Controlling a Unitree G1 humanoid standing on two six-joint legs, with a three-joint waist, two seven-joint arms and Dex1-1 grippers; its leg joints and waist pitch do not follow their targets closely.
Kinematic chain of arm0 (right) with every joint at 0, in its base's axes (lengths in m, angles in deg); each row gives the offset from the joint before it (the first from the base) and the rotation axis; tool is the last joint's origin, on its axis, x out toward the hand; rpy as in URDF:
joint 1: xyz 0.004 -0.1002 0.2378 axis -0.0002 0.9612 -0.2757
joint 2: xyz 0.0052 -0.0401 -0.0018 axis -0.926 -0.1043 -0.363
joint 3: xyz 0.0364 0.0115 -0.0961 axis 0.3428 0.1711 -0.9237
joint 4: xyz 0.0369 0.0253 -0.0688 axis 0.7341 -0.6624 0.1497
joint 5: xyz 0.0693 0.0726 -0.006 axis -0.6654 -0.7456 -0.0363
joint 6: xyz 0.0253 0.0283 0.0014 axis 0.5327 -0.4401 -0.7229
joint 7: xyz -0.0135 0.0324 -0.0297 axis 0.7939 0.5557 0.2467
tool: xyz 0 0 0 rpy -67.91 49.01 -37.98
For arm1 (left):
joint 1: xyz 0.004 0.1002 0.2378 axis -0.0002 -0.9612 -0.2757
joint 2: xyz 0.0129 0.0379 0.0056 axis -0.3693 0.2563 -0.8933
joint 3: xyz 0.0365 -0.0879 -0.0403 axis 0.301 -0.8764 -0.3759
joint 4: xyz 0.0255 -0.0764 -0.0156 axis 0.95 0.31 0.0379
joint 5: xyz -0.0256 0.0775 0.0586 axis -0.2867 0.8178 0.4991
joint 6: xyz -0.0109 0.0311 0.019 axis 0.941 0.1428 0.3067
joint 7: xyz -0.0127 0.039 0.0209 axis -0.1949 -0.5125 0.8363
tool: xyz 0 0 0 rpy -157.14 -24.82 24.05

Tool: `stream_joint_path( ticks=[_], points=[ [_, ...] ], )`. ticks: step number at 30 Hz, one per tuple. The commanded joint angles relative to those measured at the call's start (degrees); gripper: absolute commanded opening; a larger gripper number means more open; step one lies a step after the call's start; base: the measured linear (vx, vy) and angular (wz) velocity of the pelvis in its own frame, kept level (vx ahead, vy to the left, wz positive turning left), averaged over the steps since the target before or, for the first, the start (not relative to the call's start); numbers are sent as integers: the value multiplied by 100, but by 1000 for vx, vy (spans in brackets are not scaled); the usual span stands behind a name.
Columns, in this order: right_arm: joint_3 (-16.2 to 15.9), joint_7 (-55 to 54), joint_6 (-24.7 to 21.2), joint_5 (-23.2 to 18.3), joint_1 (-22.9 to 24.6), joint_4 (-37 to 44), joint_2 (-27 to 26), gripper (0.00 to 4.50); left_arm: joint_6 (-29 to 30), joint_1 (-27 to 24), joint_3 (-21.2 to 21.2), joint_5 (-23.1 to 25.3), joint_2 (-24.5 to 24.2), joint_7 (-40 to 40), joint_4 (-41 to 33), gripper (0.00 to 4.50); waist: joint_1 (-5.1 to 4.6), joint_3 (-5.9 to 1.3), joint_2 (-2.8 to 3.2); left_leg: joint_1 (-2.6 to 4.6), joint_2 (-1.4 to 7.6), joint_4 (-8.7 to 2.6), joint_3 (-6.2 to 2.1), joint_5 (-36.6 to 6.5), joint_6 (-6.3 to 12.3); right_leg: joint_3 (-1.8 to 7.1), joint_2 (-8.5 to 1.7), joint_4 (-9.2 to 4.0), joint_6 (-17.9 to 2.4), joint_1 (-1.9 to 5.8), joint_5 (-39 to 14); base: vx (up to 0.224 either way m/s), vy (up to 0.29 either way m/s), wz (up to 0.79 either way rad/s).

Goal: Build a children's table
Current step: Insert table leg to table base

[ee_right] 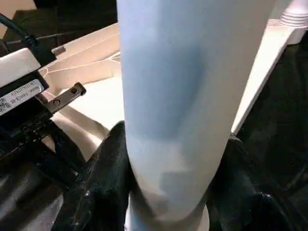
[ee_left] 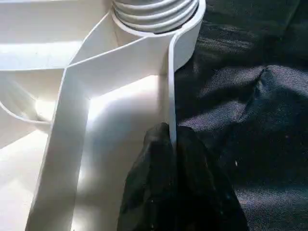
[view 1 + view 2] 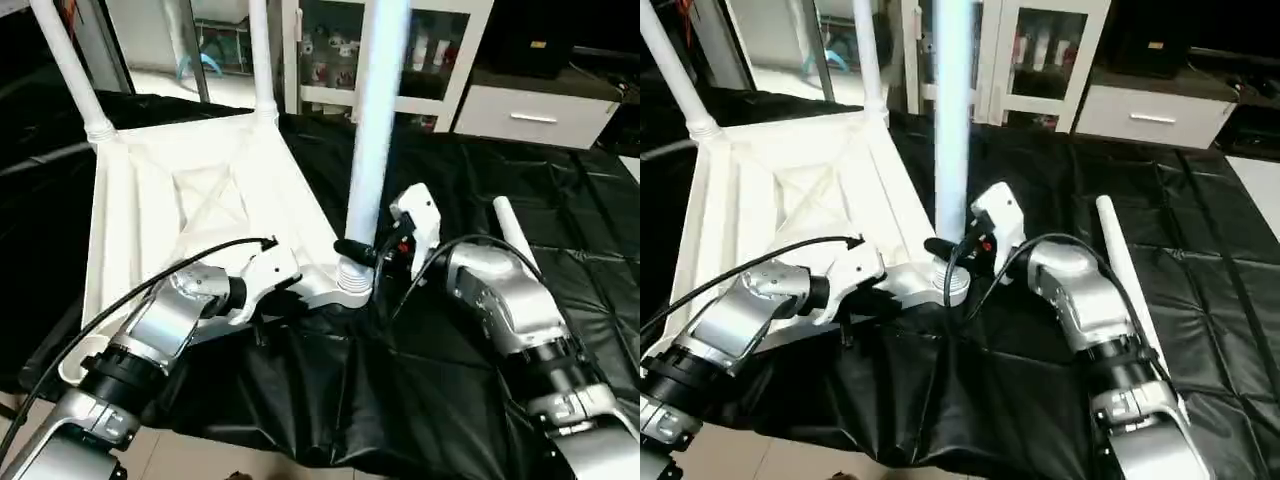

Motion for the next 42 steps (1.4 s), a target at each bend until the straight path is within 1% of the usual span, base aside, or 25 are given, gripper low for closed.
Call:
stream_joint_path(
  ticks=[1,2,6,7,10,14,16,18,19,20,21,22,24,25,28,31,34,37,39,42],
  points=[
    [-151,96,-113,139,-108,-86,44,184,31,-129,258,72,33,192,95,0,30,-351,-6,55,323,-429,-156,-852,165,266,-415,-409,-1496,277,-586,0,0,0],
    [-212,239,-218,130,-180,-25,108,184,32,-128,263,78,33,194,94,0,34,-354,-8,55,325,-428,-157,-805,182,266,-415,-402,-1502,281,-533,0,0,0],
    [-233,315,-277,189,-238,-54,143,184,29,-127,265,85,35,187,100,0,52,-363,-11,58,328,-415,-150,-680,240,267,-418,-381,-1557,281,-342,0,0,0],
    [-221,311,-294,214,-221,-99,145,184,27,-126,262,87,39,177,108,0,56,-361,-23,57,327,-417,-148,-680,247,266,-418,-383,-1559,281,-343,0,0,0],
    [-212,287,-224,246,-183,-172,147,184,25,-123,255,91,45,166,118,0,63,-361,-17,61,331,-419,-151,-698,238,265,-423,-385,-1553,281,-395,0,0,0],
    [-92,162,-146,200,-61,-227,110,184,13,-121,239,103,47,133,133,0,62,-353,-16,61,333,-424,-151,-783,196,269,-428,-403,-1526,274,-530,0,0,0],
    [-2,122,-146,147,0,-229,90,184,5,-121,229,109,49,123,142,0,60,-356,-16,63,331,-427,-153,-774,194,267,-420,-397,-1517,275,-504,0,0,0],
    [165,26,-127,93,82,-252,54,184,-4,-122,214,116,47,116,153,0,61,-356,-18,63,331,-427,-153,-781,199,269,-423,-401,-1518,275,-512,0,0,0],
    [194,6,-119,81,95,-255,48,184,-5,-121,211,117,47,114,155,0,59,-355,-5,62,331,-429,-153,-799,193,271,-421,-407,-1512,272,-518,0,0,0],
    [361,-89,-105,-18,160,-275,8,184,-7,-120,201,121,47,111,163,0,64,-358,-12,63,333,-431,-155,-794,189,271,-427,-404,-1508,278,-506,0,0,0],
    [414,-125,-94,-50,175,-284,-5,184,-6,-119,198,121,48,110,165,0,64,-359,-9,67,334,-432,-155,-795,191,270,-425,-404,-1515,276,-498,0,0,0],
    [541,-212,-66,-127,211,-306,-38,184,-5,-117,188,120,50,107,170,0,58,-358,-2,68,330,-433,-153,-803,187,267,-417,-408,-1524,269,-495,0,0,0],
    [654,-291,-23,-183,244,-344,-60,184,-7,-110,183,121,52,106,182,0,57,-357,0,68,332,-436,-157,-852,167,265,-420,-413,-1521,271,-554,0,0,0],
    [811,-393,18,-242,303,-384,-87,184,-15,-99,177,125,58,97,206,0,59,-352,19,73,336,-439,-158,-893,150,266,-422,-420,-1524,265,-594,0,0,0],
    [927,-437,53,-288,396,-365,-99,184,-19,-98,171,127,55,91,212,0,69,-354,9,75,334,-447,-158,-929,124,264,-419,-420,-1507,265,-597,0,0,0],
    [970,-411,72,-320,576,-227,-76,184,-22,-99,160,130,52,79,216,0,78,-349,6,74,335,-447,-154,-950,130,271,-426,-433,-1480,266,-642,0,0,0],
    [972,-375,78,-393,891,130,-75,184,-27,-105,139,143,53,49,224,0,96,-359,1,67,336,-446,-155,-821,172,267,-425,-418,-1454,273,-482,0,0,0],
    [957,-369,128,-408,1074,298,-94,184,-36,-95,117,161,76,11,261,0,94,-356,0,66,332,-447,-152,-815,210,264,-423,-428,-1454,270,-518,0,0,0],
    [917,-391,269,-368,1310,432,-120,184,-47,-84,99,176,97,-34,303,0,115,-357,5,68,337,-450,-154,-818,208,267,-428,-433,-1426,269,-566,0,0,0],
    [805,-416,386,-263,1518,657,-86,184,-60,-74,97,188,106,-48,330,0,130,-355,2,65,338,-459,-155,-821,210,264,-422,-439,-1380,265,-600,0,0,0]
  ],
)
